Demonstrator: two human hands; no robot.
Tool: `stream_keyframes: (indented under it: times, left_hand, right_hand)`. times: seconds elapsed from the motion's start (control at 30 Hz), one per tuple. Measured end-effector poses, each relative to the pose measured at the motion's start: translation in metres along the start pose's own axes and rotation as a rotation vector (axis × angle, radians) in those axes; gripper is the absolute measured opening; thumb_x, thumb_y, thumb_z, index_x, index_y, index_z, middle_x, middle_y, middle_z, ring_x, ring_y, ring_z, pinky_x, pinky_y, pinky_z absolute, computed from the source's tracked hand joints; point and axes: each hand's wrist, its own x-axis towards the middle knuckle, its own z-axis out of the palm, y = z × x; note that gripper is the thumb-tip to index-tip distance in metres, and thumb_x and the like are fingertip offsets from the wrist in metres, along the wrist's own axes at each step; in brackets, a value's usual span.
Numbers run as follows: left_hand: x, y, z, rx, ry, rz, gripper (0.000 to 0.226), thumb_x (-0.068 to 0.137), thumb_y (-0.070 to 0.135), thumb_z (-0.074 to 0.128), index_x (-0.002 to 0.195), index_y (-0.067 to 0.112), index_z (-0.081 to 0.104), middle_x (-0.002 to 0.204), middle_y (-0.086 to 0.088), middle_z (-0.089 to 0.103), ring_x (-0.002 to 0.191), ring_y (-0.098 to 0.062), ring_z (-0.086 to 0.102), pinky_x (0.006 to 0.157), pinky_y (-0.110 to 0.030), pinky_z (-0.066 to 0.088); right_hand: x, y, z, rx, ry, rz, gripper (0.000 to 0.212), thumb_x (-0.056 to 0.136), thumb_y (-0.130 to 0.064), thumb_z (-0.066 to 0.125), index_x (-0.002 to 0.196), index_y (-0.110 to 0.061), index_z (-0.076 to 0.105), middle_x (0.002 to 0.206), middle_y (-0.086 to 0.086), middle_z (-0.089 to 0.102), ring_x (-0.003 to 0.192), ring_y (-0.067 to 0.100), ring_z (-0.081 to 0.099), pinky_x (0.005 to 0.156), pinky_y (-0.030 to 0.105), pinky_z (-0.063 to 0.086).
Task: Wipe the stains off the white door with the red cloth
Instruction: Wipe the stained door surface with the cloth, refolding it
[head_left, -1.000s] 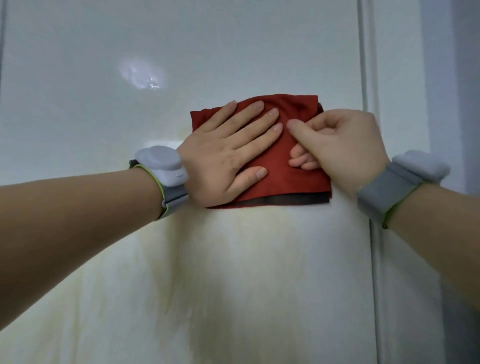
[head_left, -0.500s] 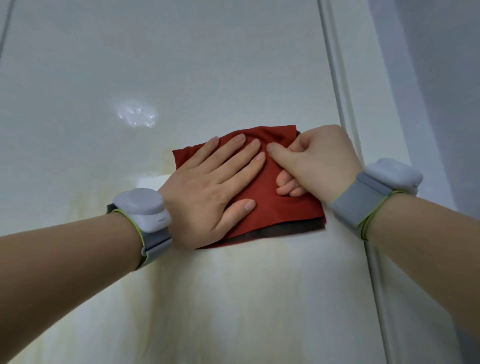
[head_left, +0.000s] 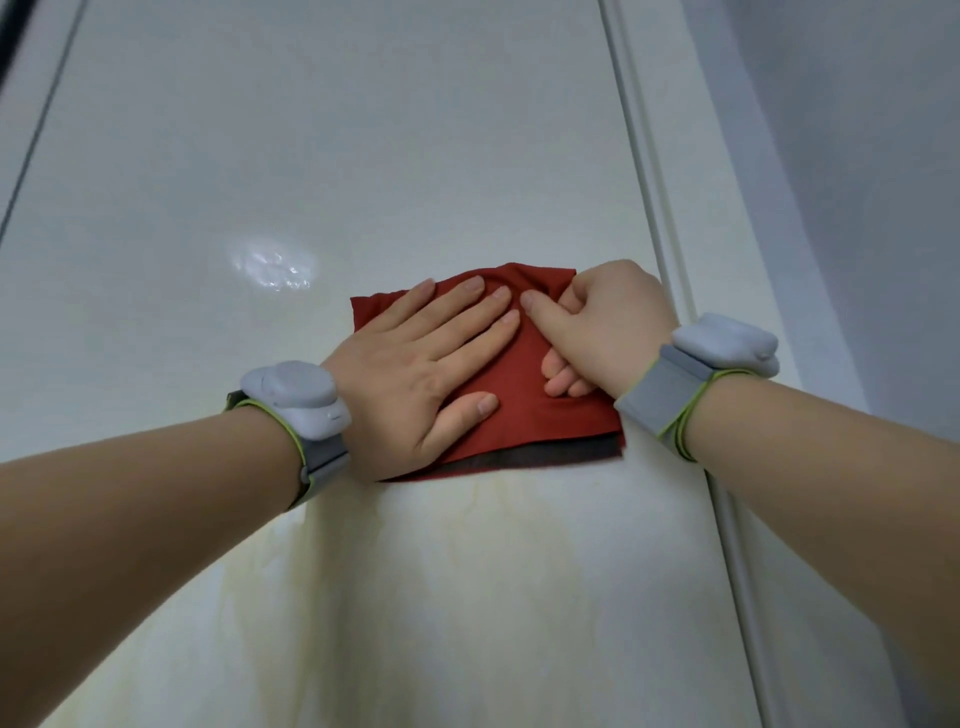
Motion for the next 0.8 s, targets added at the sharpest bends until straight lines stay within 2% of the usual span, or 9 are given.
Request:
stream_keyframes:
  times: [0.1, 0.3, 0.6, 0.8]
  left_hand:
    - [-0.003, 0.008, 0.004, -0.010, 0.034, -0.045, 0.070, 0.105, 0.055, 0.018, 0.165, 0.020, 0.016, 0.172, 0.000, 0.014, 0.160, -0.023, 0.009, 0.130, -0.049, 0.010]
    - [-0.012, 0.020, 0.009, -0.027, 0.085, -0.078, 0.068, 0.105, 0.054, 0.020, 0.164, 0.019, 0.022, 0.171, -0.001, 0.020, 0.160, -0.024, 0.014, 0.129, -0.050, 0.013]
    - [-0.028, 0.039, 0.012, -0.013, 0.059, -0.070, 0.069, 0.106, 0.053, 0.021, 0.164, 0.018, 0.020, 0.172, -0.003, 0.018, 0.160, -0.025, 0.012, 0.129, -0.051, 0.012]
    - [-0.048, 0.063, 0.016, -0.005, 0.029, -0.044, 0.068, 0.107, 0.052, 0.023, 0.165, 0.017, 0.016, 0.173, -0.004, 0.014, 0.160, -0.025, 0.008, 0.129, -0.050, 0.009]
  right_hand:
    - [-0.004, 0.003, 0.001, -0.112, 0.044, -0.057, 0.040, 0.099, -0.043, 0.057, 0.069, -0.016, 0.057, 0.050, -0.002, 0.069, 0.040, 0.013, 0.066, 0.050, 0.024, 0.056]
    - [-0.012, 0.009, 0.004, -0.198, 0.078, -0.124, 0.041, 0.098, -0.045, 0.055, 0.074, -0.013, 0.061, 0.048, -0.007, 0.067, 0.037, 0.005, 0.062, 0.061, 0.027, 0.057]
    - [-0.033, 0.021, 0.007, -0.183, 0.061, -0.152, 0.041, 0.098, -0.043, 0.057, 0.076, -0.009, 0.064, 0.048, -0.004, 0.067, 0.037, 0.005, 0.062, 0.066, 0.032, 0.060]
    - [-0.061, 0.039, 0.009, -0.129, 0.010, -0.133, 0.041, 0.099, -0.041, 0.058, 0.078, -0.006, 0.064, 0.049, -0.002, 0.068, 0.040, 0.014, 0.066, 0.057, 0.033, 0.061]
